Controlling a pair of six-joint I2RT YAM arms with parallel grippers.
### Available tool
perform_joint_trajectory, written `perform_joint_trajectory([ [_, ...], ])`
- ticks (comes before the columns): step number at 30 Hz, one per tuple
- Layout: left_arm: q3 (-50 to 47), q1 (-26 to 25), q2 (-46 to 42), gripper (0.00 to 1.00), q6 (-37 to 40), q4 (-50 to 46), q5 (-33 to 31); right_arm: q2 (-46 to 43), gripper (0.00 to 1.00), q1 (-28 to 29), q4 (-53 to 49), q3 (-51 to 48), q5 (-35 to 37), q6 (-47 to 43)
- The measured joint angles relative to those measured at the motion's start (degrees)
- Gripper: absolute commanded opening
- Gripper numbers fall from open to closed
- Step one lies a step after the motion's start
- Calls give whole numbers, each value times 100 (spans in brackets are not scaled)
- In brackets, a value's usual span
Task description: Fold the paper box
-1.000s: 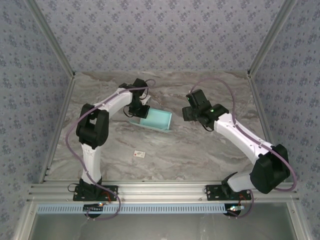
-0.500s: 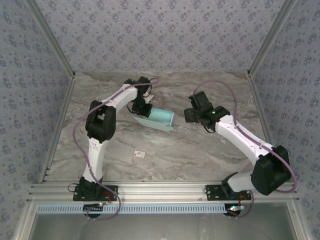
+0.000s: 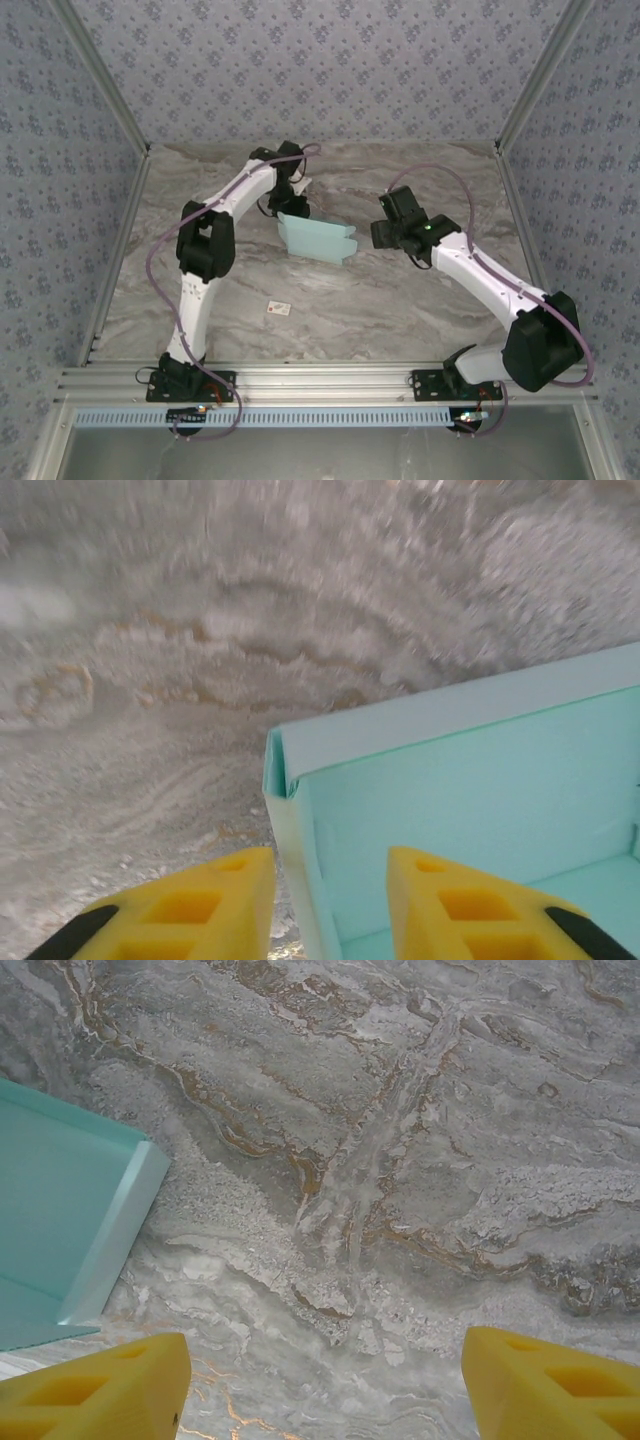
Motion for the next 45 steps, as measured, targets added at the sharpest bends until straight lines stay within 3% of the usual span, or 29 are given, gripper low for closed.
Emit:
perform_joint_trajectory([
  [5,979,96,24,44,20,-70,-160,20,74,-192,37,7,-129,-2],
  [9,925,295,-319,46,-48,103,-356,334,73,-422,227,140,-409,-11],
  [16,-1613,686,-2256,48,-518,1335,-461,1032,71,-437,671,164,-1185,-17],
  [20,-3143,778,-3536,49,-931,2192,-435,1054,70,-435,933,9,-1633,-2],
  [26,-4780,1003,-4741,50,-1443,3150,-455,1019,67,-393,1193,-409,-2140,114],
  [31,-5569,1067,-5222,52,-1733,3558,-597,761,65,-186,1386,-798,-2404,350],
  [38,-6367,1132,-5842,54,-2046,4057,-890,566,61,584,1932,-1001,-2507,824],
  [45,-6867,1340,-6288,58,-2277,4234,-1021,1165,57,1436,2581,-844,-2505,1228],
])
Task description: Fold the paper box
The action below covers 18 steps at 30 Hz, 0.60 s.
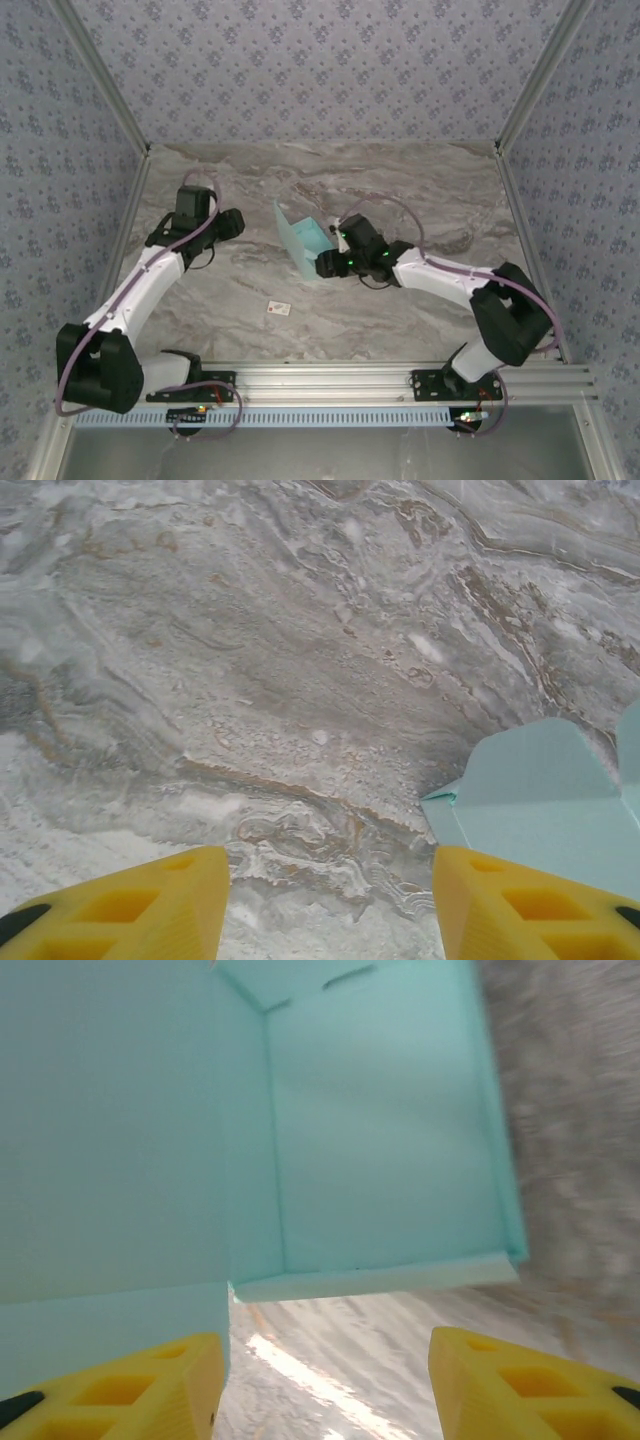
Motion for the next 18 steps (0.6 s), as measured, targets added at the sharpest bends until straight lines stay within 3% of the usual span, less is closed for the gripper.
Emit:
perform_joint_trajectory([
  [8,-11,2,-190,61,-323,118,879,605,58,557,107,669,4,55],
  [12,-74,-79,-197,61,-407,208,1056,420,61,328,39,634,44,-57],
  [18,-503,-35,-28,56,-455,417,796,90,61,-439,-111,317,20,-188],
])
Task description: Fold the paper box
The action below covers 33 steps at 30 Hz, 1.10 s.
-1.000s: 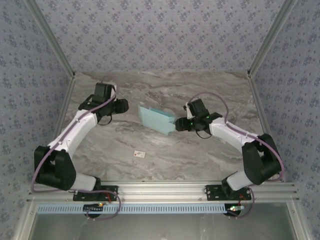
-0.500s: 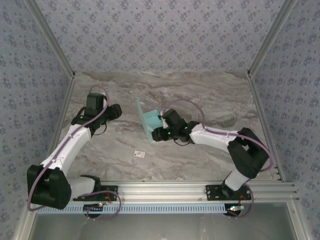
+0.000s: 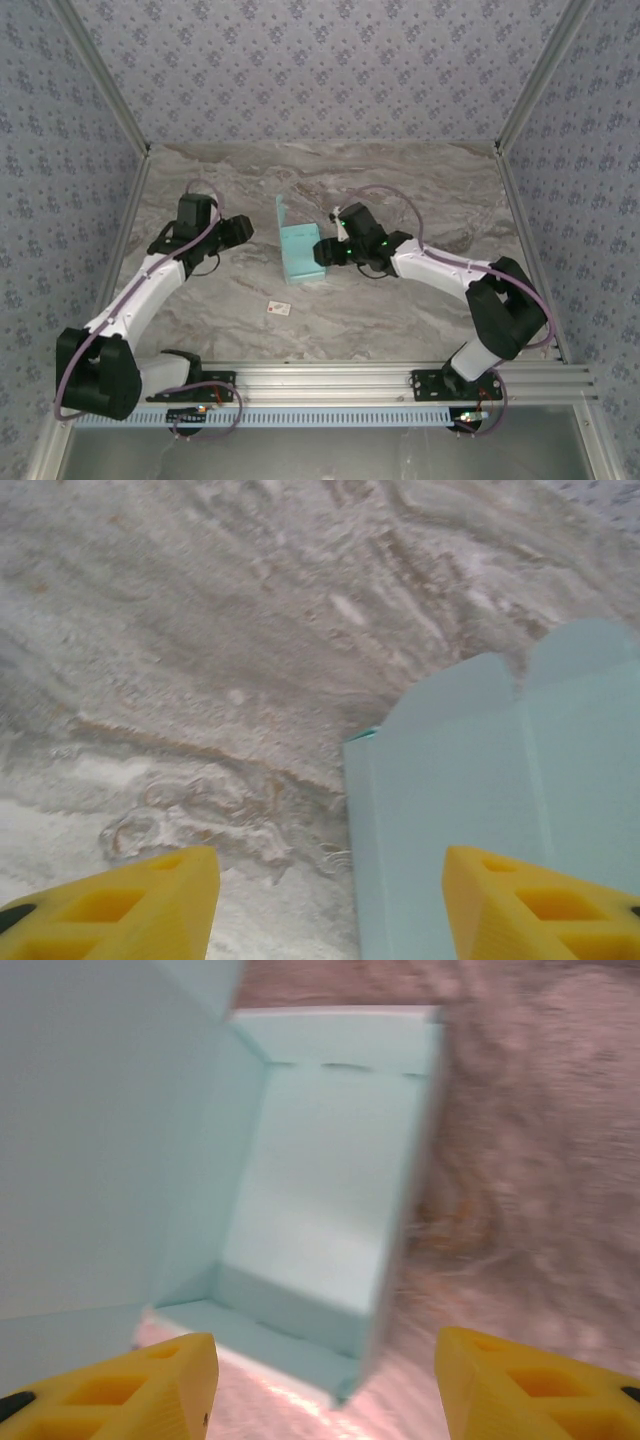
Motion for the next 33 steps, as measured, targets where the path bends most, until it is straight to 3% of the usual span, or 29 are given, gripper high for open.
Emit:
perform_joint_trajectory([
  [7,-52,-22,1327,52,-103,433,-31,0,61,-393,-243,-247,0,-17],
  [12,262,-361,2260,51,-129,610,107,-35,61,-667,-345,-372,0,-17],
  [20,1812,-1069,3593,50,-188,782,417,-304,58,-973,-605,-608,-20,-76],
  [29,3936,-1482,4992,51,-92,461,890,-632,42,-960,-544,-1344,-142,76],
  [33,4465,-1473,5180,53,59,164,1010,-632,37,-682,-278,-1495,-173,260],
])
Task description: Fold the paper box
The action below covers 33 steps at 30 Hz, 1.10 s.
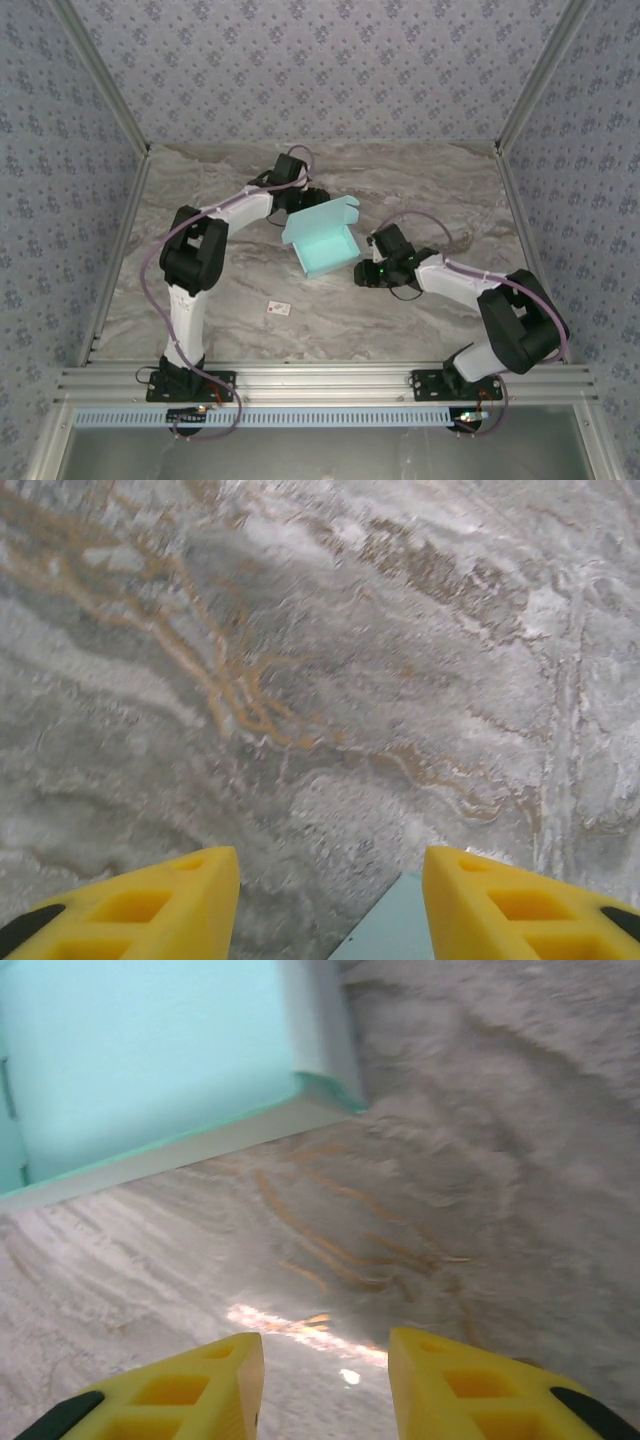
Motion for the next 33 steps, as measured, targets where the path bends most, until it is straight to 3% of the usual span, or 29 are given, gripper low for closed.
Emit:
perform_joint_trajectory([
  [5,33,343,-146,56,155,-140,-46,0,36,579,367,-4,66,72],
  [12,-1335,1088,-1773,61,278,-146,-496,260,62,1631,413,566,175,-684],
  [18,-2247,1412,-3303,64,295,-94,-527,1095,70,2452,313,1631,337,-1858],
  [28,-3034,2284,-4789,66,299,-426,-516,2524,71,3053,-92,2817,549,-3239],
  [33,-3139,2435,-5056,67,315,-466,-514,2850,60,3176,-264,3112,667,-3578],
])
